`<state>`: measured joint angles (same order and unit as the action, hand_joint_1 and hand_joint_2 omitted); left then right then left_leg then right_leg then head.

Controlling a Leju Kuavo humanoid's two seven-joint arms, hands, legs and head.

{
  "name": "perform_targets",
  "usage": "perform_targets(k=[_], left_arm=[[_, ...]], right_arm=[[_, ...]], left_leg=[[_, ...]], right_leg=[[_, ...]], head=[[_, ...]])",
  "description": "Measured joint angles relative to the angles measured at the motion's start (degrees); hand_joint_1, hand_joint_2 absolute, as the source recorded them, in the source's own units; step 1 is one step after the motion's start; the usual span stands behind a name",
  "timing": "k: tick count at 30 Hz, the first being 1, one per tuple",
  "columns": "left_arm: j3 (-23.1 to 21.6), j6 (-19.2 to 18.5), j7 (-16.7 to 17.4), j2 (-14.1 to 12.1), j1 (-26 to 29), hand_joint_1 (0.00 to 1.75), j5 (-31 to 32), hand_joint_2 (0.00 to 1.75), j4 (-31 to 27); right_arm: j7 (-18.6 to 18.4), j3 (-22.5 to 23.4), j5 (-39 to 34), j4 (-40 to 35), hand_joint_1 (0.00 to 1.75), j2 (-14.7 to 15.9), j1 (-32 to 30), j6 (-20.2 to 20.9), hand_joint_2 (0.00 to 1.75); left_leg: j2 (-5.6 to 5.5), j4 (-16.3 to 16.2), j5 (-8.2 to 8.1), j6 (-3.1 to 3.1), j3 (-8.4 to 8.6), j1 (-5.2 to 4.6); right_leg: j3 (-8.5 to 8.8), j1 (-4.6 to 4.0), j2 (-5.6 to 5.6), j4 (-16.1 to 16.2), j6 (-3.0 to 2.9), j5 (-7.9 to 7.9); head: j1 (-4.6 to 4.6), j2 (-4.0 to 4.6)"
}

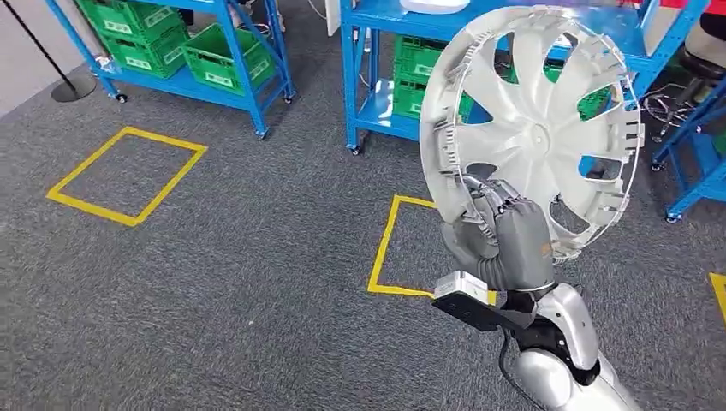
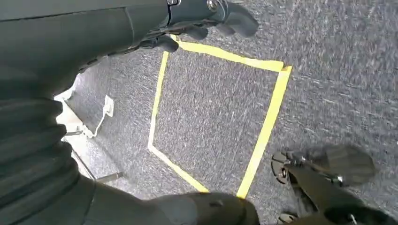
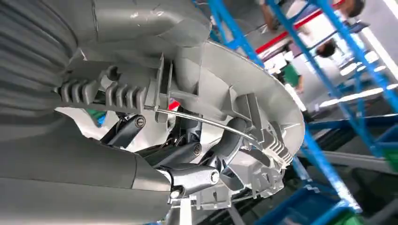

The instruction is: Take the parts from the cabinet and place them on the table.

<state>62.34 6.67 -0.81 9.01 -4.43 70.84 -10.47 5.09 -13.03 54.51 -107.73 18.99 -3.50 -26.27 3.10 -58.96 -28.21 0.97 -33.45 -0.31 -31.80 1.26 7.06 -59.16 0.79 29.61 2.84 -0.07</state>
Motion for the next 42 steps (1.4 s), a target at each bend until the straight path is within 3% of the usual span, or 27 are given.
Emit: perform_targets(k=[2,4,5,7,8,9,11,12,13,17,18,19,20,22,23,24,26,27,28,32,33,34,35,37,38,40,42], left_arm=[[0.00,0.00,-0.07,-0.07,0.17,0.00,-0.07,1.75,-0.02],[0.00,0.02,-0.07,0.04,0.25,0.00,-0.17,1.75,0.02],[0.00,0.02,-0.09,0.04,0.07,0.00,-0.24,1.75,0.00],[0.00,0.02,-0.09,0.18,0.00,0.00,-0.37,1.75,0.02],[0.00,0.02,-0.07,0.17,0.03,0.00,-0.37,1.75,0.02],[0.00,0.02,-0.07,0.17,0.12,0.00,-0.37,1.75,0.02],[0.00,0.02,-0.07,0.22,0.13,0.00,-0.37,1.75,0.02],[0.00,0.02,-0.09,0.28,0.11,0.00,-0.37,1.75,0.02],[0.00,0.02,-0.09,0.26,0.04,0.00,-0.37,1.75,0.02],[0.00,0.02,-0.07,0.24,0.47,0.00,-0.37,1.75,0.04],[0.00,0.02,-0.07,0.17,0.52,0.00,-0.37,1.75,0.06],[0.00,0.02,-0.06,0.24,0.44,0.00,-0.37,1.75,0.09],[0.00,0.00,-0.09,0.26,0.28,0.00,-0.37,1.75,0.09],[0.00,0.02,-0.09,0.26,0.19,0.00,-0.37,1.75,0.11],[0.00,0.02,-0.09,0.28,0.20,0.00,-0.37,1.75,0.11],[0.00,0.00,-0.09,0.28,0.27,0.00,-0.37,1.75,0.11],[0.00,0.00,-0.09,0.26,0.35,0.00,-0.37,1.75,0.11],[0.00,0.00,-0.09,0.24,0.29,0.00,-0.37,1.75,0.09],[0.00,0.02,-0.09,0.20,0.15,0.00,-0.37,1.75,0.09],[0.00,0.02,-0.13,0.17,0.30,0.00,-0.37,1.75,0.09],[0.00,0.02,-0.13,0.20,0.39,0.00,-0.37,1.75,0.09],[0.00,0.02,-0.13,0.22,0.40,0.00,-0.37,1.75,0.09],[0.00,0.02,-0.15,0.22,0.28,0.00,-0.37,1.75,0.09],[-0.02,0.02,-0.22,0.26,0.09,0.00,-0.37,1.75,0.11],[-0.02,0.02,-0.20,0.26,0.08,0.00,-0.37,1.75,0.09],[0.00,0.02,-0.02,0.26,0.18,0.00,-0.37,1.75,0.09],[-0.02,0.02,0.20,0.28,0.18,0.00,-0.35,1.75,0.09]], right_arm=[[-0.04,0.00,0.00,-0.37,1.75,0.00,-0.21,0.00,1.75],[0.04,0.00,0.04,-0.48,1.75,0.07,-0.52,-0.09,1.75],[0.02,0.07,0.13,-0.48,1.75,0.18,-0.63,-0.09,1.75],[0.09,0.04,0.37,-0.48,1.75,0.22,-0.67,-0.04,1.75],[0.00,0.04,0.39,-0.48,1.75,0.22,-0.82,0.04,1.75],[-0.07,0.04,0.46,-0.48,1.75,0.22,-0.93,0.22,1.75],[-0.02,0.02,0.61,-0.48,1.75,0.22,-0.92,0.35,1.75],[0.00,0.04,0.74,-0.48,1.75,0.22,-0.85,0.35,1.75],[0.00,0.00,0.81,-0.46,1.75,0.20,-0.83,0.41,1.75],[-0.02,0.00,0.85,-0.57,1.75,0.17,-0.81,0.42,1.75],[-0.04,0.02,0.87,-0.57,1.75,0.17,-0.69,0.42,1.75],[0.00,0.02,0.90,-0.63,1.75,0.17,-0.66,0.35,1.75],[0.00,0.04,0.90,-0.68,1.75,0.17,-0.66,0.28,1.75],[-0.02,0.04,0.90,-0.68,1.75,0.17,-0.76,0.35,1.75],[0.00,0.00,0.87,-0.68,1.75,0.17,-0.81,0.39,1.75],[-0.02,0.00,0.87,-0.68,1.75,0.17,-0.85,0.42,1.75],[0.00,0.00,0.87,-0.68,1.75,0.17,-0.81,0.39,1.75],[0.00,0.00,0.87,-0.68,1.75,0.17,-0.80,0.39,1.75],[-0.02,0.02,0.87,-0.68,1.75,0.17,-0.79,0.37,1.75],[-0.02,0.00,0.87,-0.68,1.75,0.15,-0.63,0.39,1.75],[-0.07,0.02,0.87,-0.70,1.75,0.15,-0.57,0.39,1.75],[0.04,-0.02,0.87,-0.72,1.75,0.15,-0.64,0.42,1.75],[0.04,0.02,0.90,-0.72,1.75,0.17,-0.68,0.33,1.75],[0.09,0.04,0.94,-0.72,1.75,0.20,-0.70,0.37,1.75],[0.09,0.02,0.94,-0.72,1.75,0.20,-0.75,0.37,1.75],[-0.11,0.02,0.87,-0.72,1.75,0.20,-0.92,0.37,1.75],[0.04,0.07,0.87,-0.72,1.75,0.20,-0.86,0.31,1.75]], left_leg=[[-1.40,0.81,0.45,-0.92,0.34,0.16],[-2.52,1.39,1.17,-1.57,0.73,0.47],[-3.18,1.37,1.23,-1.72,0.60,0.47],[-4.76,1.22,1.23,-1.86,0.45,0.27],[-5.64,1.04,1.23,-1.86,0.36,0.23],[-6.51,0.84,1.21,-1.85,0.32,0.24],[-8.40,0.25,1.06,-1.62,0.19,0.35],[-9.19,-0.18,0.86,-1.29,-0.04,0.42],[-9.81,-0.49,0.76,-0.87,-0.43,0.15],[-11.98,-0.06,1.34,0.53,-1.41,0.40],[-11.00,-0.52,1.05,0.66,-1.38,0.43],[-7.50,-2.62,-0.57,0.93,-2.35,0.00],[-5.04,-6.90,-3.11,1.29,-4.46,0.04],[-3.48,-16.25,-7.20,1.53,-8.85,0.33],[-3.44,-18.65,-7.59,1.59,-9.95,0.37],[-3.42,-18.07,-6.78,1.58,-9.63,0.38],[-2.77,-9.35,-2.20,1.22,-4.87,0.35],[-0.78,-3.07,0.06,0.74,-1.31,0.13],[1.73,-0.04,-0.06,0.13,-0.04,-0.37],[-1.13,0.37,0.55,-0.87,-0.50,-0.85],[-1.80,1.20,1.25,-1.29,0.48,-0.02],[-2.44,1.41,1.50,-1.58,0.64,-0.06],[-3.03,1.40,1.57,-1.78,0.53,-0.01],[-4.60,1.24,1.47,-1.97,0.41,-0.10],[-5.43,1.11,1.45,-1.99,0.35,-0.18],[-7.22,0.73,1.39,-1.96,0.28,-0.16],[-9.19,0.02,1.12,-1.54,0.19,0.01]], right_leg=[[0.66,0.30,0.78,0.48,0.85,0.06],[-0.50,0.48,-4.75,-2.37,1.11,2.39],[-2.55,0.37,-6.27,-6.59,1.04,4.80],[-7.29,0.07,-7.03,-15.88,1.02,8.33],[-8.27,0.03,-7.04,-17.44,0.94,7.98],[-7.80,0.06,-7.04,-16.00,0.84,6.35],[-3.39,0.30,-7.84,-6.53,0.70,0.84],[-1.07,0.56,-9.82,-1.46,0.65,-0.59],[-0.95,0.22,-11.25,-1.23,0.79,0.41],[-1.11,0.22,-8.69,-0.81,-0.85,-0.29],[-0.99,0.43,-7.76,-0.57,-1.30,-0.47],[-0.91,0.41,-7.24,-0.49,-1.80,-0.42],[-0.93,0.28,-6.43,-0.49,-1.94,-0.38],[-0.95,0.08,-4.83,-0.50,-2.12,-0.27],[-0.92,0.06,-4.04,-0.51,-2.15,-0.24],[-0.87,0.05,-3.37,-0.51,-2.11,-0.19],[-0.64,0.01,-1.85,-0.51,-1.99,-0.05],[-0.38,-0.03,-1.11,-0.51,-1.77,0.10],[-0.21,-0.23,-0.53,-0.52,-1.53,0.25],[0.67,-0.17,1.97,0.12,0.06,0.36],[0.79,0.09,0.64,-0.06,0.58,0.78],[0.39,0.18,-3.16,-1.36,0.67,1.84],[-1.21,0.29,-5.62,-4.78,0.68,4.00],[-5.81,0.13,-6.95,-13.96,0.79,8.06],[-7.52,0.06,-7.00,-16.98,0.80,8.61],[-7.13,0.11,-7.04,-14.98,0.67,5.67],[-2.30,0.39,-8.48,-4.34,0.66,-0.29]], head=[[-0.02,0.00],[0.18,0.00],[0.48,0.00],[0.55,0.00],[0.57,0.00],[0.59,0.00],[0.59,0.00],[0.59,0.00],[0.56,0.02],[0.57,0.00],[0.64,0.00],[0.05,0.00],[-0.02,0.00],[-0.02,0.00],[-0.02,0.00],[-0.02,0.00],[-0.02,0.00],[-0.04,0.00],[-0.02,0.00],[0.00,0.00],[0.04,0.00],[0.00,0.00],[0.20,0.00],[0.55,0.00],[0.55,0.00],[0.59,0.00],[0.59,0.00]])
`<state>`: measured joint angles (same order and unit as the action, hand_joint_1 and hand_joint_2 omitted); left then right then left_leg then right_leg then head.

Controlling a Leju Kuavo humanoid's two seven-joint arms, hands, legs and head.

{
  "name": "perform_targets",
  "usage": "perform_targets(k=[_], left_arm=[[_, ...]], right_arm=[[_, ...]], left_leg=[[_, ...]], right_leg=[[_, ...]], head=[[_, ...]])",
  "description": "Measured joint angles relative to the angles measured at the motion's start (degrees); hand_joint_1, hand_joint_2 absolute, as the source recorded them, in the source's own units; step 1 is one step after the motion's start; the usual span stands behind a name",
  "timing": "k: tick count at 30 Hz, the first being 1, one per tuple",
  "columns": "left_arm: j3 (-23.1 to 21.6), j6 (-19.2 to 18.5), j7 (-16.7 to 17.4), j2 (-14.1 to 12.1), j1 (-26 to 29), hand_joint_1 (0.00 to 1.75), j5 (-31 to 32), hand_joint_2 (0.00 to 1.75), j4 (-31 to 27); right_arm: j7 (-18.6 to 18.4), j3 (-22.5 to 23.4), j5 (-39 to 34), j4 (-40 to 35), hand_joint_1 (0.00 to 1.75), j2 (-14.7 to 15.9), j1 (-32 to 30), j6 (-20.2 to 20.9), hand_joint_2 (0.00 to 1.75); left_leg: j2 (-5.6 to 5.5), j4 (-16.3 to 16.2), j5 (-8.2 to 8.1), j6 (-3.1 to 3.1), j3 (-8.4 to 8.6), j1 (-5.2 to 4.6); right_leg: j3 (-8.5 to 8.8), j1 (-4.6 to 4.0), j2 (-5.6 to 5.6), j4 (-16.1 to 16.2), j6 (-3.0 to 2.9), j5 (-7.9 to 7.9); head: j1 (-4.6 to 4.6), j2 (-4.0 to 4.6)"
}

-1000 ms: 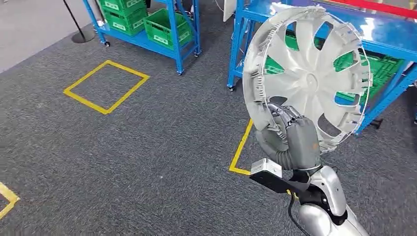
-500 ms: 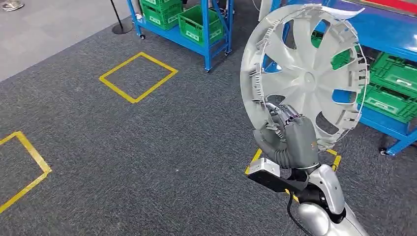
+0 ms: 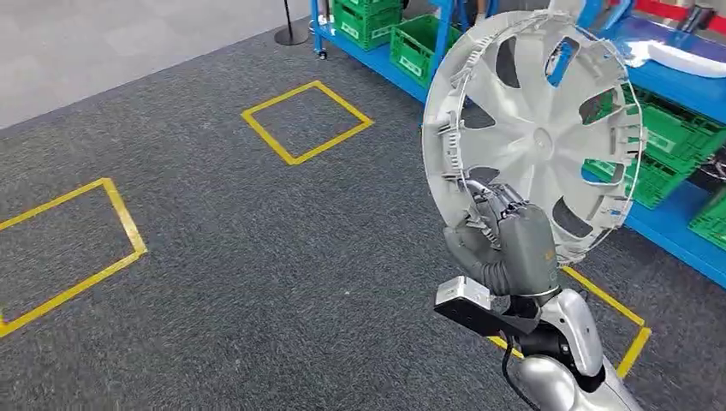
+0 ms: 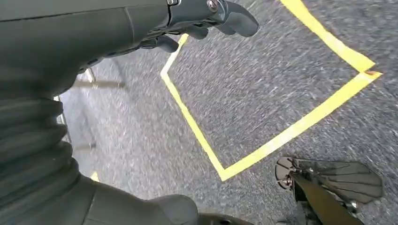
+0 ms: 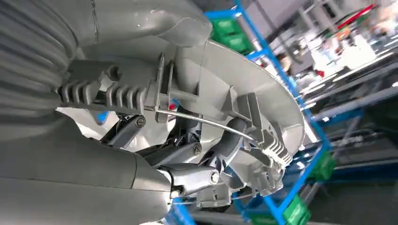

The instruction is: Take the parts from the cabinet and place them on the table.

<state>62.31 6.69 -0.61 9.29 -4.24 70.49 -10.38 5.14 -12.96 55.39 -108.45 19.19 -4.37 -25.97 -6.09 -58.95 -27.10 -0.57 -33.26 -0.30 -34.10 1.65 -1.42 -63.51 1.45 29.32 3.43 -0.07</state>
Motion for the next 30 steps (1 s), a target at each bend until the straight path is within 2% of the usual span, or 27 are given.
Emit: perform_targets(k=[1,2,3,5,6,7,8,9,10,11,12,13,14,15,16,17,20,21,22,23,24,25,26,27,28,29,30], left_arm=[[0.00,0.00,0.04,-0.02,0.00,0.00,0.00,1.75,0.00],[0.00,0.00,0.09,-0.04,-0.13,0.00,0.02,1.75,0.00],[0.00,0.00,0.09,-0.09,-0.09,0.00,0.07,1.75,-0.02],[0.00,0.00,0.04,-0.09,0.23,0.00,0.24,1.75,0.02],[0.00,0.02,-0.06,-0.13,0.26,0.00,0.41,1.75,0.00],[-0.02,0.02,-0.11,-0.13,0.28,0.00,0.50,1.75,0.02],[-0.06,0.06,-0.26,-0.13,0.15,0.00,0.72,1.75,0.02],[-0.15,0.35,-0.46,-0.20,0.01,0.00,1.51,1.75,0.00],[-0.48,0.70,-0.48,-0.31,-0.03,0.00,2.36,1.75,0.00],[-0.94,0.79,-0.44,-0.39,-0.03,0.00,2.97,1.75,0.00],[-1.14,0.79,-0.35,-0.46,0.04,0.00,3.02,1.75,0.00],[-1.20,0.79,0.07,-0.59,0.21,0.00,2.99,1.75,0.00],[-1.22,0.79,0.50,-0.61,0.34,0.00,2.84,1.75,0.00],[-1.22,0.79,0.79,-0.70,0.36,0.00,2.40,1.75,0.00],[-1.22,0.87,0.76,-0.81,0.25,0.00,2.16,1.75,-0.02],[-1.22,0.90,0.74,-0.85,-0.02,0.00,1.84,1.75,-0.07],[-1.22,1.07,0.85,-0.72,-0.06,0.00,1.29,1.75,-0.07],[-1.22,1.18,1.12,-0.63,-0.07,0.00,1.09,1.75,-0.07],[-1.22,1.18,1.18,-0.37,0.05,0.00,1.07,1.75,-0.04],[-1.22,1.20,1.38,-0.35,0.01,0.00,1.01,1.75,-0.07],[-1.22,1.18,1.42,-0.24,-0.20,0.00,1.01,1.75,-0.09],[-1.22,1.18,1.49,-0.11,-0.44,0.00,0.92,1.75,-0.09],[-1.22,1.18,1.49,0.07,-0.55,0.00,0.64,1.75,-0.09],[-1.22,1.18,1.46,0.18,-0.58,0.00,0.39,1.75,-0.09],[-1.20,1.18,1.44,0.24,-0.56,0.00,0.15,1.75,-0.09],[-1.18,1.16,1.35,0.28,-0.55,0.00,-0.22,1.75,-0.09],[-1.14,1.07,1.29,0.31,-0.55,0.00,-0.37,1.75,-0.07]], right_arm=[[0.13,0.04,-0.02,0.04,1.75,0.04,0.09,-0.02,1.75],[0.28,0.02,-0.15,0.11,1.75,0.07,0.01,0.00,1.75],[0.33,0.07,-0.39,0.15,1.75,0.26,0.06,0.07,1.75],[0.39,0.04,-0.77,0.15,1.75,0.28,0.35,0.07,1.75],[0.39,0.04,-0.85,0.15,1.75,0.28,0.46,0.02,1.75],[0.46,0.04,-0.83,0.15,1.75,0.28,0.67,0.02,1.75],[0.57,0.06,-0.85,0.15,1.75,0.28,0.72,-0.26,1.75],[0.55,0.13,-1.11,0.15,1.75,0.37,0.57,-0.78,1.75],[0.78,0.41,-2.46,0.13,1.75,0.81,-0.01,-1.72,1.75],[1.75,1.05,-5.10,0.09,1.75,1.80,-0.97,-2.98,1.75],[2.69,1.73,-7.46,0.11,1.75,2.80,-1.61,-3.45,1.75],[3.57,2.49,-8.88,0.13,1.75,3.37,-1.66,-3.21,1.75],[4.18,2.91,-9.18,0.20,1.75,3.39,-1.19,-2.31,1.75],[4.31,2.91,-8.32,0.33,1.75,3.10,-0.17,-0.98,1.75],[3.85,2.88,-6.62,0.35,1.75,2.61,0.75,0.17,1.75],[2.81,2.86,-4.08,0.35,1.75,1.75,1.71,1.20,1.75],[0.35,2.42,1.48,0.31,1.75,-0.96,3.35,3.41,1.75],[-0.22,2.21,2.36,0.22,1.75,-1.55,3.77,3.81,1.75],[-0.75,2.08,2.89,0.07,1.75,-2.01,3.98,4.15,1.75],[-1.03,1.92,3.37,-0.07,1.75,-2.42,4.06,4.43,1.75],[-1.09,1.90,3.74,-0.07,1.75,-2.60,4.15,4.63,1.75],[-0.98,1.79,3.98,-0.07,1.75,-2.77,4.39,5.05,1.75],[-0.88,1.71,4.04,-0.07,1.75,-2.95,4.61,5.49,1.75],[-0.81,1.48,4.04,-0.04,1.75,-3.21,4.77,5.71,1.75],[-0.70,1.18,4.00,0.02,1.75,-3.43,4.99,5.99,1.75],[-0.53,0.79,3.98,0.13,1.75,-3.69,5.43,6.40,1.75],[-0.24,0.52,3.98,0.15,1.75,-3.98,5.91,6.51,1.75]], left_leg=[[-0.66,-0.30,-0.20,0.35,-0.26,0.17],[-1.44,-0.84,-0.27,0.82,-0.76,-0.12],[-1.95,-0.53,-0.04,1.17,-1.08,0.04],[-3.29,-0.04,0.37,1.93,-1.66,0.19],[-3.62,-0.23,0.24,2.17,-1.67,0.24],[0.20,-1.33,-0.45,2.27,-1.96,-0.11],[3.38,-4.06,-2.37,2.56,-3.32,-0.19],[5.01,-8.64,-4.87,2.86,-5.56,0.00],[5.57,-13.42,-7.00,2.96,-7.92,0.18],[5.69,-17.87,-8.40,3.07,-10.10,0.29],[5.76,-18.80,-8.07,3.14,-10.61,0.38],[5.88,-17.03,-6.53,3.13,-9.67,0.47],[6.17,-13.05,-4.23,3.03,-7.50,0.50],[7.27,-6.91,-1.52,2.81,-4.23,0.40],[9.34,-2.15,0.13,2.38,-1.58,0.17],[11.05,-0.53,-0.38,1.80,-0.91,-0.46],[8.62,-0.28,0.00,0.94,-1.46,-0.90],[7.70,0.38,0.34,0.43,-0.79,-0.65],[7.05,0.91,0.77,0.12,-0.41,-0.20],[6.39,1.05,1.01,-0.27,-0.38,-0.08],[5.72,1.04,1.07,-0.37,-0.47,-0.01],[4.82,1.03,1.03,-0.43,-0.49,-0.03],[4.04,0.96,1.02,-0.45,-0.50,-0.06],[3.16,0.82,1.01,-0.45,-0.53,-0.07],[2.28,0.67,0.96,-0.40,-0.52,-0.03],[1.36,0.39,0.89,-0.29,-0.53,0.09],[0.48,0.03,0.75,-0.07,-0.60,0.22]], right_leg=[[1.46,0.37,-3.14,2.88,-0.03,0.40],[1.25,0.01,-4.10,3.45,-0.04,0.36],[1.09,0.02,-3.12,3.16,-0.45,0.24],[1.12,-0.27,-1.96,3.16,-1.22,0.18],[1.25,0.20,-0.98,3.59,-1.70,-0.08],[1.47,0.06,-0.24,3.78,-2.16,-0.09],[1.55,-0.10,0.54,3.80,-2.64,-0.02],[1.59,-0.30,1.41,3.80,-2.79,0.07],[1.64,-0.44,2.42,3.79,-2.90,0.16],[1.70,-0.51,3.63,3.79,-2.98,0.27],[1.77,-0.55,4.62,3.78,-2.98,0.36],[1.81,-0.60,5.40,3.78,-2.96,0.45],[1.89,-0.61,6.02,3.78,-2.91,0.53],[2.07,-0.61,6.52,3.78,-2.77,0.63],[2.30,-0.62,6.95,3.78,-2.60,0.74],[2.43,-1.02,7.47,3.64,-2.15,1.02],[2.97,-0.74,9.30,4.16,-1.19,1.03],[3.39,-0.71,10.08,4.29,-0.75,1.25],[3.46,-0.32,7.44,3.61,-0.45,1.78],[2.39,-0.22,4.15,1.44,-0.38,3.23],[0.45,-0.21,2.46,-2.40,-0.33,5.33],[-2.18,-0.22,1.75,-7.50,-0.20,7.57],[-4.35,-0.24,1.57,-11.44,-0.10,8.83],[-5.65,-0.26,1.53,-13.38,-0.07,8.66],[-5.52,-0.21,1.53,-12.33,-0.09,7.12],[-4.15,-0.08,1.40,-8.77,-0.10,4.47],[-1.84,0.10,0.89,-3.50,-0.04,1.43]], head=[[-0.02,0.00],[0.09,0.00],[0.07,0.00],[0.00,0.00],[0.00,0.00],[-0.04,0.00],[-0.52,0.00],[-0.50,0.00],[-0.50,0.00],[-0.52,0.00],[-0.48,0.00],[-0.46,0.00],[-0.48,0.00],[-0.52,0.00],[-0.55,0.00],[-0.54,0.00],[-0.52,0.00],[-0.55,0.00],[-0.46,0.00],[-0.42,0.00],[-0.18,0.00],[-0.04,0.00],[-0.09,0.00],[-0.04,0.00],[-0.04,0.00],[-0.06,0.00],[-0.07,0.00]])
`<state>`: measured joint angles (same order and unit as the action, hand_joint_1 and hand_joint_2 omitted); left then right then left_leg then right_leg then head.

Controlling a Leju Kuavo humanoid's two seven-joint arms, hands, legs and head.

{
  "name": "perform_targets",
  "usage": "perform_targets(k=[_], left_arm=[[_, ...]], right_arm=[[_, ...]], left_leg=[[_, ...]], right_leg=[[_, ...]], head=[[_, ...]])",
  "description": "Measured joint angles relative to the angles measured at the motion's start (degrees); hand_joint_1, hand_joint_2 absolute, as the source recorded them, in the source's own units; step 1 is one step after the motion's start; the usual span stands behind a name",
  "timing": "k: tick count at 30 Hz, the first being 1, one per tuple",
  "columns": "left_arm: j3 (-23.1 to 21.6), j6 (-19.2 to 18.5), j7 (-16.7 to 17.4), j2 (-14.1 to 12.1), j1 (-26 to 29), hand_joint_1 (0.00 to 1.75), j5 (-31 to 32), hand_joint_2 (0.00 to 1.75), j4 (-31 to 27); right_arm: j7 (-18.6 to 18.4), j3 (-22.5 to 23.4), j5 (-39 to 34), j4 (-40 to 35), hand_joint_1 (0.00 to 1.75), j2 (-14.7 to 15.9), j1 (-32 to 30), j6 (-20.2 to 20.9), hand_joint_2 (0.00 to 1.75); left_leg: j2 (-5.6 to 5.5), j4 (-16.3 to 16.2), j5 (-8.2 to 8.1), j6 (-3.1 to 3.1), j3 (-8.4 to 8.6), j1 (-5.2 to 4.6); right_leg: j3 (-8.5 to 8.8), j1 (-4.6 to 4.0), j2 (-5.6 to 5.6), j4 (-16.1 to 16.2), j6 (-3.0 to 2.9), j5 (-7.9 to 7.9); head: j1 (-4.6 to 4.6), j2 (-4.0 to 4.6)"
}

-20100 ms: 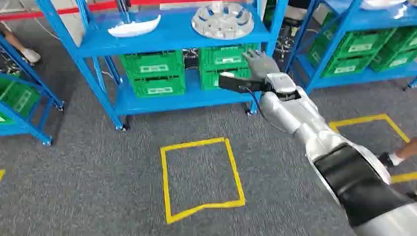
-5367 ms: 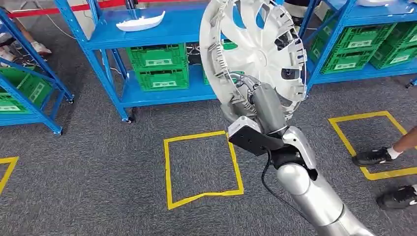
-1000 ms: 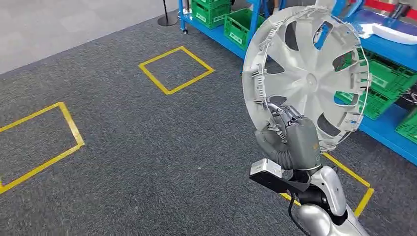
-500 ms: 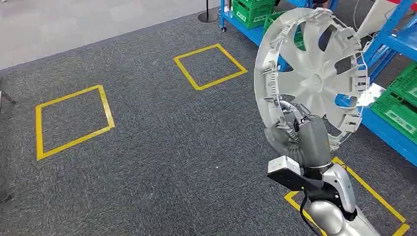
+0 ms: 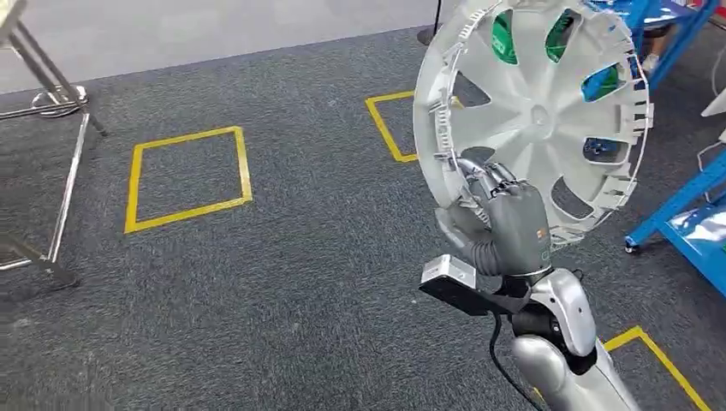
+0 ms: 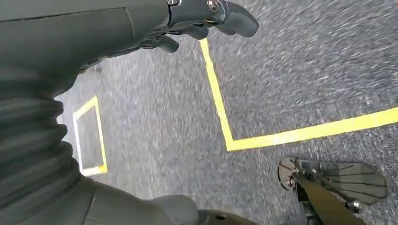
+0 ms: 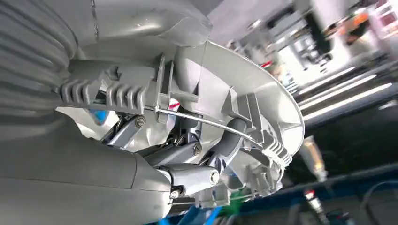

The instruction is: Take the parts from the cabinet and place them on the table.

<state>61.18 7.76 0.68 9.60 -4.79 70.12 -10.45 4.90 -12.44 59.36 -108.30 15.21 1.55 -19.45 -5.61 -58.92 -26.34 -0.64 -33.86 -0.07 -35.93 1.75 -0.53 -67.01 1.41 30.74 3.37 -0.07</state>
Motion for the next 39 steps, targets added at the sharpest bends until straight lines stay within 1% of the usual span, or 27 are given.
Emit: perform_targets(k=[1,2,6,7,8,9,10,11,12,13,15,16,17,21,22,23,24,25,27,29,30,31,32,33,36,37,39], left_arm=[[0.07,-0.07,-0.07,0.02,-0.02,0.00,-0.22,1.75,-0.02],[0.15,-0.13,-0.17,0.00,-0.04,0.00,-0.33,1.75,-0.02],[0.26,-0.15,-0.17,0.00,0.29,0.00,-0.70,1.75,-0.09],[0.28,-0.15,-0.17,0.00,0.42,0.00,-0.74,1.75,-0.09],[0.28,-0.13,-0.18,0.06,0.42,0.00,-0.74,1.75,-0.09],[0.28,-0.13,-0.20,0.11,0.32,0.00,-0.72,1.75,-0.09],[0.28,-0.15,-0.22,0.11,0.19,0.00,-0.57,1.75,-0.09],[0.28,-0.17,-0.20,0.13,0.15,0.00,-0.30,1.75,-0.09],[0.28,-0.24,-0.20,0.15,0.17,0.00,-0.22,1.75,-0.09],[0.28,-0.31,-0.17,0.15,0.26,0.00,-0.11,1.75,-0.09],[0.28,-0.50,-0.17,0.15,0.37,0.00,0.20,1.75,-0.09],[0.28,-0.50,-0.20,0.15,0.35,0.00,0.20,1.75,-0.11],[0.28,-0.50,-0.20,0.13,0.30,0.00,0.20,1.75,-0.11],[0.28,-0.55,-0.17,0.11,0.38,0.00,0.09,1.75,-0.11],[0.28,-0.55,-0.13,0.15,0.41,0.00,-0.13,1.75,-0.13],[0.31,-0.50,-0.13,0.17,0.48,0.00,-0.31,1.75,-0.13],[0.31,-0.46,-0.11,0.15,0.32,0.00,-0.39,1.75,-0.17],[0.33,-0.35,-0.09,0.17,0.08,0.00,-0.44,1.75,-0.22],[0.39,-0.20,0.00,0.31,-0.01,0.00,-0.52,1.75,-0.20],[0.52,-0.20,0.00,0.35,0.10,0.00,-0.70,1.75,-0.20],[0.57,-0.20,0.00,0.37,0.19,0.00,-0.72,1.75,-0.20],[0.59,-0.20,0.00,0.39,0.20,0.00,-0.76,1.75,-0.20],[0.61,-0.22,0.00,0.39,0.20,0.00,-0.81,1.75,-0.22],[0.63,-0.20,0.02,0.39,0.07,0.00,-0.83,1.75,-0.22],[0.76,-0.20,0.33,0.39,0.55,0.00,-1.00,1.75,-0.24],[0.83,-0.20,0.35,0.31,0.67,0.00,-1.00,1.75,-0.28],[1.14,-0.22,0.33,0.26,0.67,0.00,-1.02,1.75,-0.28]], right_arm=[[0.22,-0.28,0.02,0.02,1.75,-0.24,0.63,0.02,1.75],[0.35,-0.85,0.07,0.22,1.75,-0.59,1.37,0.09,1.75],[0.06,-2.45,0.44,0.55,1.75,-2.14,3.06,1.09,1.75],[-0.22,-2.82,0.85,0.61,1.75,-2.82,3.57,1.40,1.75],[-0.50,-3.01,1.33,0.61,1.75,-3.19,3.87,1.68,1.75],[-0.77,-3.08,1.66,0.61,1.75,-3.50,4.23,1.86,1.75],[-1.10,-3.17,2.01,0.61,1.75,-3.76,4.42,2.08,1.75],[-1.35,-3.30,2.40,0.61,1.75,-3.89,4.44,2.10,1.75],[-1.57,-3.45,2.54,0.61,1.75,-4.00,4.44,2.14,1.75],[-1.75,-3.61,2.69,0.61,1.75,-4.17,4.44,2.21,1.75],[-1.88,-3.74,2.82,0.61,1.75,-4.44,4.49,2.19,1.75],[-1.88,-3.78,2.86,0.61,1.75,-4.46,4.49,2.16,1.75],[-1.86,-3.80,2.86,0.61,1.75,-4.52,4.49,2.12,1.75],[-1.79,-4.04,2.89,0.61,1.75,-4.94,4.52,2.08,1.75],[-1.79,-4.06,2.89,0.57,1.75,-5.07,4.55,2.12,1.75],[-1.68,-4.15,2.84,0.61,1.75,-5.14,4.71,2.30,1.75],[-1.44,-4.24,2.84,0.61,1.75,-5.22,4.99,2.38,1.75],[-1.25,-4.24,2.84,0.63,1.75,-5.20,5.22,2.75,1.75],[-0.90,-4.41,2.65,0.89,1.75,-5.22,5.52,2.99,1.75],[-0.94,-4.61,2.43,1.14,1.75,-5.22,5.52,3.02,1.75],[-0.98,-4.70,2.36,1.22,1.75,-5.24,5.56,3.08,1.75],[-1.03,-4.81,2.36,1.25,1.75,-5.24,5.71,3.15,1.75],[-1.03,-4.89,2.36,1.27,1.75,-5.24,5.92,3.19,1.75],[-1.01,-4.98,2.38,1.31,1.75,-5.27,6.06,3.28,1.75],[-1.18,-5.09,2.38,1.31,1.75,-5.42,6.48,3.73,1.75],[-1.23,-5.11,2.38,1.33,1.75,-5.62,6.55,3.80,1.75],[-1.20,-5.14,2.47,1.31,1.75,-5.81,6.88,3.69,1.75]], left_leg=[[-0.73,-0.42,-0.21,0.33,-0.18,0.13],[-1.35,-0.76,-0.32,0.90,-0.72,0.02],[-3.56,-0.20,0.34,2.58,-1.74,0.40],[-2.88,-0.61,0.10,2.69,-1.67,0.45],[0.68,-2.43,-1.25,2.84,-2.50,-0.01],[3.18,-6.01,-3.44,3.12,-4.33,0.01],[4.57,-10.88,-5.84,3.28,-6.69,0.14],[5.04,-15.81,-7.81,3.30,-9.08,0.22],[5.11,-18.34,-8.35,3.32,-10.32,0.25],[5.16,-18.12,-7.56,3.29,-10.22,0.25],[5.67,-10.44,-3.30,3.00,-5.97,0.20],[7.17,-4.73,-1.02,2.68,-2.71,0.07],[10.27,-0.79,-0.68,2.14,-0.72,-0.32],[7.73,-0.30,-0.32,0.84,-1.18,-1.01],[6.90,0.52,0.16,0.32,-0.01,-0.28],[6.27,0.79,0.28,0.09,0.16,-0.24],[5.79,0.79,0.43,-0.24,0.07,-0.09],[5.06,0.77,0.45,-0.37,-0.05,-0.07],[3.29,0.66,0.42,-0.44,-0.13,-0.08],[1.58,0.43,0.40,-0.39,-0.08,0.06],[0.51,0.16,0.33,-0.23,-0.08,0.24],[-0.46,-0.15,0.19,0.07,-0.11,0.39],[-1.21,-0.46,0.01,0.46,-0.41,0.51],[-1.97,-0.94,-0.10,1.00,-0.87,0.29],[-3.85,-0.01,0.66,2.35,-1.52,0.72],[-4.45,0.00,0.64,2.72,-1.78,0.69],[2.34,-3.60,-1.77,2.87,-3.27,0.22]], right_leg=[[2.28,0.32,-1.87,4.93,0.18,-2.22],[2.68,0.32,-4.44,5.93,0.36,-0.80],[2.47,-0.25,-1.81,6.39,-1.53,-1.61],[2.68,0.00,-0.64,6.86,-2.15,-1.89],[2.78,-0.08,-0.15,7.00,-2.60,-1.88],[2.77,-0.29,0.62,7.01,-2.81,-1.85],[2.77,-0.54,1.54,7.00,-2.99,-1.76],[2.79,-0.75,2.59,7.00,-3.17,-1.65],[2.78,-0.85,3.38,6.99,-3.24,-1.60],[2.84,-0.92,4.18,6.99,-3.25,-1.55],[3.13,-1.00,5.70,6.99,-3.14,-1.32],[3.46,-1.02,6.43,6.99,-2.99,-1.12],[3.71,-1.12,6.99,6.98,-2.77,-0.92],[4.40,-1.24,9.13,7.39,-1.42,-0.71],[4.65,-0.95,8.94,7.27,-0.82,-0.20],[4.46,-0.72,5.43,6.10,-0.58,0.48],[2.73,-0.70,2.53,2.76,-0.51,2.44],[0.49,-0.70,1.21,-1.61,-0.37,4.60],[-4.10,-0.71,0.67,-10.05,-0.19,7.32],[-3.97,-0.64,0.63,-8.57,-0.19,4.66],[-1.96,-0.51,0.37,-3.94,-0.19,1.58],[0.60,-0.25,-0.72,1.71,-0.08,-1.40],[2.44,0.22,-3.69,6.12,-0.01,-2.32],[2.66,-0.10,-4.64,6.71,-0.06,-1.68],[2.46,-0.58,-2.53,6.63,-1.26,-2.02],[2.65,0.01,-1.67,7.16,-1.74,-2.31],[2.94,-0.19,-0.10,7.54,-2.67,-2.39]], head=[[0.02,0.00],[-0.02,0.00],[-0.07,0.00],[-0.04,0.00],[-0.59,0.00],[-0.79,0.00],[-0.81,0.00],[-0.79,0.00],[-0.79,0.00],[-0.79,0.00],[-0.79,0.00],[-0.79,0.00],[-0.79,0.00],[-0.77,0.00],[-0.77,0.00],[-0.59,0.00],[-0.68,0.00],[-0.33,0.00],[-0.26,0.00],[-0.24,0.00],[-0.24,0.00],[-0.20,0.00],[-0.17,0.00],[-0.20,0.00],[-0.22,0.00],[-0.22,0.00],[-0.92,0.00]])
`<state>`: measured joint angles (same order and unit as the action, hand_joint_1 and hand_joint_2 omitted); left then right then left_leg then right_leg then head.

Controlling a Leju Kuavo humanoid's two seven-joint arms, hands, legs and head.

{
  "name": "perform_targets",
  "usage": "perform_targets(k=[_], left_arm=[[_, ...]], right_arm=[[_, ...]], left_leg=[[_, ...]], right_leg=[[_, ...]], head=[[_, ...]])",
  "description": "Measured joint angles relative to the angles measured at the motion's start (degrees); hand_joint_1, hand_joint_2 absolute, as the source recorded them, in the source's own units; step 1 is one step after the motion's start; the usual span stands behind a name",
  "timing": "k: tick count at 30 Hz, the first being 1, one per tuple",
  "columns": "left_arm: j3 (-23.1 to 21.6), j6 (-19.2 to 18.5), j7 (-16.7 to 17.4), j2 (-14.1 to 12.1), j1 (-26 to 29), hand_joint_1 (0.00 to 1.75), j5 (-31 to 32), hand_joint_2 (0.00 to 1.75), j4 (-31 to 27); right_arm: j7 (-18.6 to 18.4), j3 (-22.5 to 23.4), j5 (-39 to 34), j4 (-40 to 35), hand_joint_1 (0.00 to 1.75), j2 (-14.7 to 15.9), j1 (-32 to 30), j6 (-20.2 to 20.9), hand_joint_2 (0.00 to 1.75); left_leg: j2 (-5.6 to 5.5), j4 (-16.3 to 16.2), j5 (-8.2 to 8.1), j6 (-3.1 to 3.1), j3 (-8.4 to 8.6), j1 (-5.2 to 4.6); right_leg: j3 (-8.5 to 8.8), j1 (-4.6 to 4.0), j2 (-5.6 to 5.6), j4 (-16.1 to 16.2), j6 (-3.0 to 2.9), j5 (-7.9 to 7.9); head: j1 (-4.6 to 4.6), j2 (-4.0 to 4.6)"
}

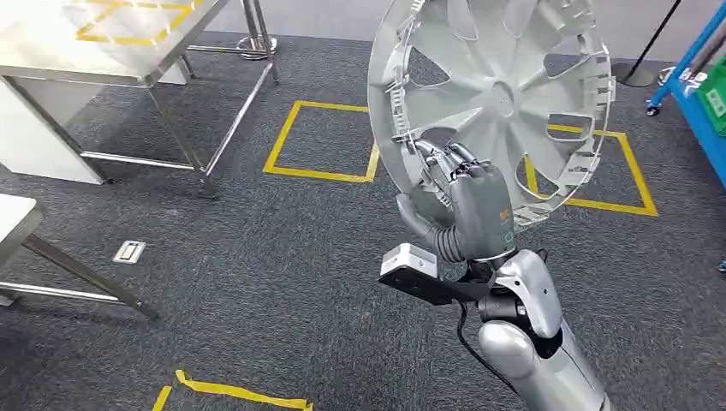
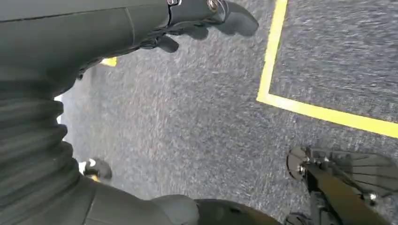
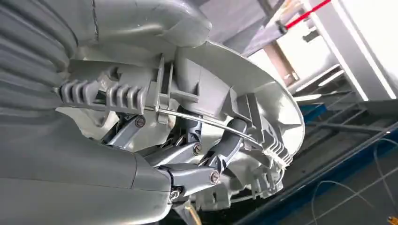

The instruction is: Take the parts from the cabinet and place them on the table.

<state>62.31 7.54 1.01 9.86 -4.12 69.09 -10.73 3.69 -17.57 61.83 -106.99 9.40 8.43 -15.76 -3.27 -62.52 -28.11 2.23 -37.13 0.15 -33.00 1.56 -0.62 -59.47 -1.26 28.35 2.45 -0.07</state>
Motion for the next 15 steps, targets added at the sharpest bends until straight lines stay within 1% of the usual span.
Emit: perform_targets(k=[1,2,3,4,5,6,7,8,9,10,11,12,13,14,15], left_arm=[[0.00,0.00,-0.04,-0.02,-0.15,0.00,0.02,1.75,0.00],[0.00,0.00,-0.09,-0.06,-0.28,0.00,0.02,1.75,-0.02],[0.02,0.00,-0.09,-0.07,-0.29,0.00,0.02,1.75,-0.02],[0.04,0.00,-0.11,-0.07,-0.25,0.00,0.02,1.75,-0.02],[0.04,0.00,-0.22,-0.07,-0.17,0.00,0.04,1.75,-0.02],[0.07,-0.02,-0.37,-0.07,-0.09,0.00,0.04,1.75,-0.02],[0.07,-0.05,-0.59,-0.07,-0.07,0.00,0.11,1.75,-0.04],[0.07,-0.07,-0.68,-0.07,-0.08,0.00,0.20,1.75,-0.07],[0.07,-0.05,-0.74,-0.07,-0.09,0.00,0.24,1.75,-0.07],[0.07,-0.05,-1.00,-0.04,-0.21,0.00,0.37,1.75,-0.07],[0.07,-0.07,-1.14,-0.04,-0.25,0.00,0.66,1.75,-0.09],[0.07,-0.09,-1.22,-0.11,-0.18,0.00,0.74,1.75,-0.09],[0.07,-0.15,-1.29,-0.22,-0.03,0.00,0.81,1.75,-0.09],[0.07,-0.31,-1.38,-0.33,0.02,0.00,0.85,1.75,-0.09],[0.07,-0.35,-1.40,-0.39,0.16,0.00,0.83,1.75,-0.11]], right_arm=[[-0.02,0.00,0.02,0.02,1.75,0.00,0.01,0.04,1.75],[-0.02,0.00,0.07,0.02,1.75,0.00,-0.09,0.07,1.75],[-0.04,0.00,0.07,0.02,1.75,0.00,-0.10,0.07,1.75],[-0.06,-0.09,0.07,0.09,1.75,-0.02,-0.11,0.09,1.75],[-0.28,-0.13,0.22,0.13,1.75,-0.04,-0.19,0.04,1.75],[-0.59,-0.13,0.61,0.11,1.75,-0.07,-0.48,-0.15,1.75],[-0.88,-0.11,1.12,-0.07,1.75,-0.07,-1.06,-0.48,1.75],[-0.92,-0.07,1.31,-0.19,1.75,-0.07,-1.44,-0.66,1.75],[-0.92,-0.02,1.40,-0.37,1.75,-0.07,-1.72,-0.83,1.75],[-0.92,0.11,1.53,-0.84,1.75,-0.04,-2.55,-1.16,1.75],[-0.88,0.31,1.27,-1.16,1.75,0.29,-3.16,-1.61,1.75],[-0.62,0.37,0.47,-1.20,1.75,0.83,-3.50,-2.40,1.75],[-0.30,0.50,-0.51,-1.20,1.75,1.58,-3.81,-3.13,1.75],[0.05,0.79,-1.45,-1.20,1.75,2.28,-4.11,-3.76,1.75],[0.44,1.29,-2.39,-1.20,1.75,3.06,-4.37,-4.24,1.75]], left_leg=[[1.75,-4.21,-2.30,0.21,-2.06,0.11],[2.47,-8.46,-4.20,0.35,-4.16,0.23],[2.67,-11.82,-5.28,0.42,-5.83,0.28],[2.72,-13.09,-5.15,0.49,-6.50,0.31],[2.80,-11.81,-3.99,0.51,-5.85,0.34],[3.12,-8.02,-1.79,0.47,-3.81,0.35],[4.02,-2.90,0.61,0.34,-0.95,0.33],[5.10,-0.15,1.70,0.23,0.63,0.29],[6.25,1.47,2.24,0.09,1.60,0.21],[7.92,2.85,1.54,-0.44,2.41,-0.29],[7.01,3.11,1.92,-1.07,2.45,-0.31],[6.48,3.06,1.83,-1.35,2.32,-0.32],[5.83,3.05,1.75,-1.66,2.23,-0.53],[5.12,3.46,1.89,-2.16,2.44,-0.47],[4.44,3.98,2.21,-2.57,2.95,0.04]], right_leg=[[0.04,-0.20,0.89,0.00,-0.19,0.08],[0.08,-0.38,1.81,0.00,-0.34,0.18],[0.09,-0.45,2.66,-0.01,-0.43,0.26],[0.13,-0.49,3.51,-0.02,-0.46,0.36],[0.21,-0.50,4.22,-0.02,-0.44,0.45],[0.40,-0.51,5.04,-0.03,-0.27,0.63],[0.72,-0.52,5.82,-0.04,-0.06,0.85],[0.92,-0.55,6.21,-0.05,0.06,1.00],[1.05,-0.62,6.45,-0.06,0.14,1.10],[1.22,-0.97,7.00,-0.07,0.49,1.39],[1.39,-1.04,7.65,-0.09,0.83,1.57],[1.60,-1.11,8.02,0.01,1.13,1.58],[1.85,-0.95,8.61,0.23,1.45,1.61],[2.31,-0.90,9.26,0.38,1.93,1.75],[2.42,-0.44,6.66,-0.06,2.48,2.28]], head=[[0.00,0.00],[0.00,0.00],[0.00,0.00],[-0.02,0.00],[-0.02,0.00],[-0.02,0.02],[-0.02,0.00],[-0.02,0.00],[-0.02,0.00],[-0.02,0.00],[0.20,0.00],[0.20,0.00],[0.17,0.00],[0.13,0.00],[0.24,0.00]])
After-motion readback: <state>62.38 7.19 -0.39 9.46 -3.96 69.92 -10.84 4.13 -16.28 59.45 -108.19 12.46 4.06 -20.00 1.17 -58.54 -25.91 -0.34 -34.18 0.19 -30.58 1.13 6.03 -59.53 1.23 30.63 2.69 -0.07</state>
